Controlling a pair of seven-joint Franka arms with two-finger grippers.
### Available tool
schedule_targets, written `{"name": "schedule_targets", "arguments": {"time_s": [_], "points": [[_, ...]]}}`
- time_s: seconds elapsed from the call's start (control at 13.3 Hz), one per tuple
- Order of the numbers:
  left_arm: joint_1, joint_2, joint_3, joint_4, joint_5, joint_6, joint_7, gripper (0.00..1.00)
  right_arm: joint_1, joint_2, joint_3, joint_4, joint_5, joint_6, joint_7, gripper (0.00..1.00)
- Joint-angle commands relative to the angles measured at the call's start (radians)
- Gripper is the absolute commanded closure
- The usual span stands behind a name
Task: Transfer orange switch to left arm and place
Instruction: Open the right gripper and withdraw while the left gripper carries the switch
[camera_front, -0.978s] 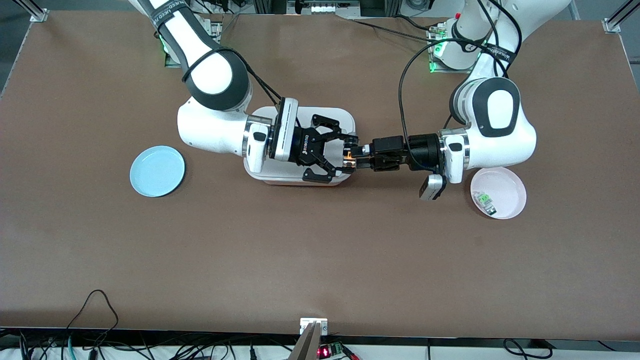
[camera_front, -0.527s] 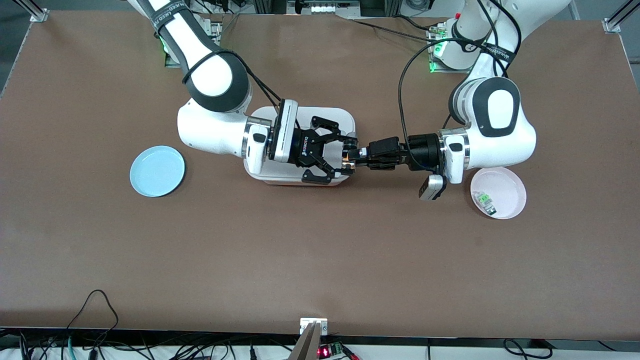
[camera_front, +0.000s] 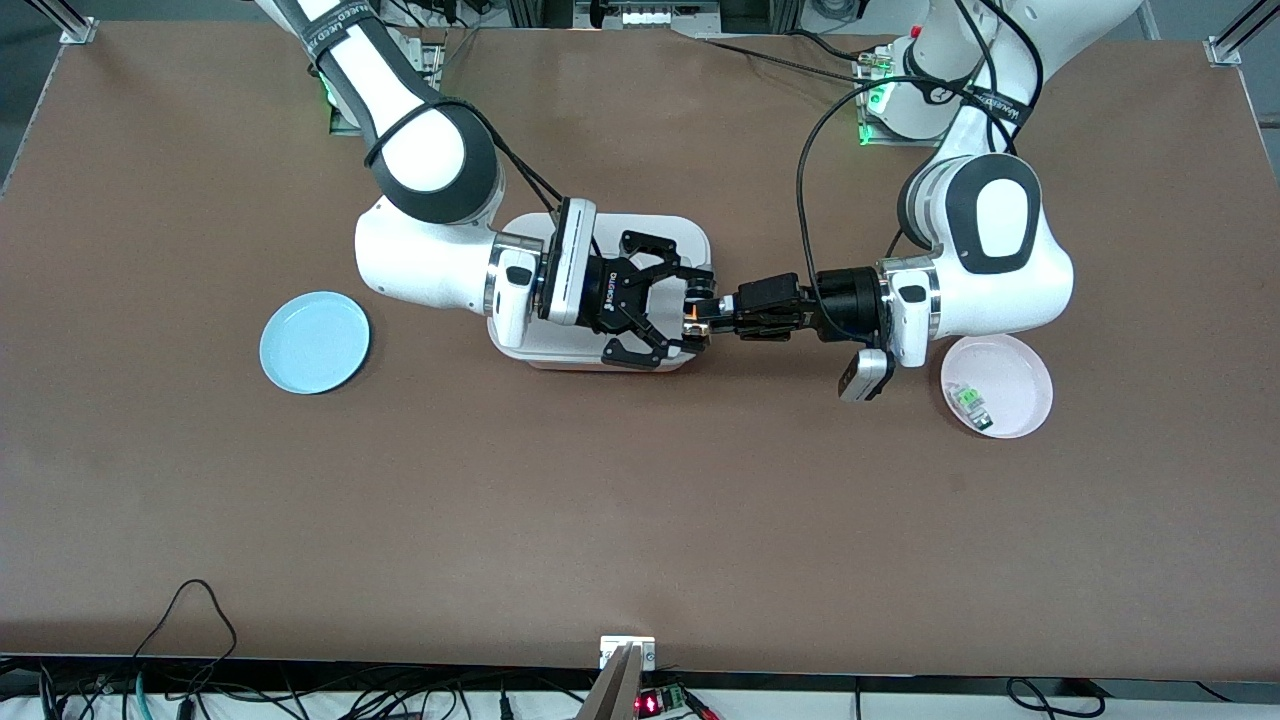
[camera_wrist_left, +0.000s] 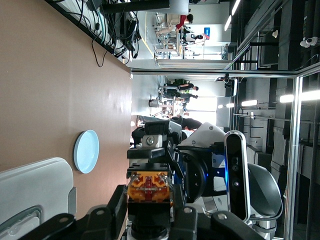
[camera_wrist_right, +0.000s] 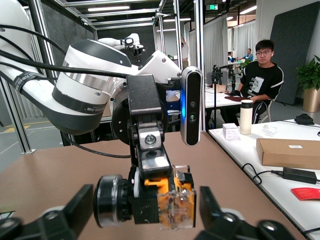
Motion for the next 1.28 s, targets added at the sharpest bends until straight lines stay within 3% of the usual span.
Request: {"name": "schedule_targets", "arguments": {"time_s": [0.0,0.3,0.45,0.6,1.2], "points": [[0.006,0.006,0.002,0.028,0.003,-0.004,0.020,0.96,0.000,0.001,0.003,0.017,0.025,0.003,0.017,0.00],[0.009,0.006,0.005,0.040,0.053,-0.007,0.015,0.97,-0.012,-0.007,0.001,0.017,0.022,0.002,0.017,0.00],[0.029,0.004,0.009,0.055,0.166,-0.048,0.013,0.97,-0.035,-0.027,0.000,-0.001,0.016,-0.030,0.016,0.00],[0.069,0.018,0.011,0.107,0.323,-0.178,0.012,0.97,-0.072,-0.046,-0.003,-0.033,0.005,-0.090,0.017,0.00],[0.156,0.058,0.011,0.192,0.843,-0.406,0.042,0.97,-0.255,-0.129,-0.003,-0.225,-0.158,-0.259,0.052,0.00]]}}
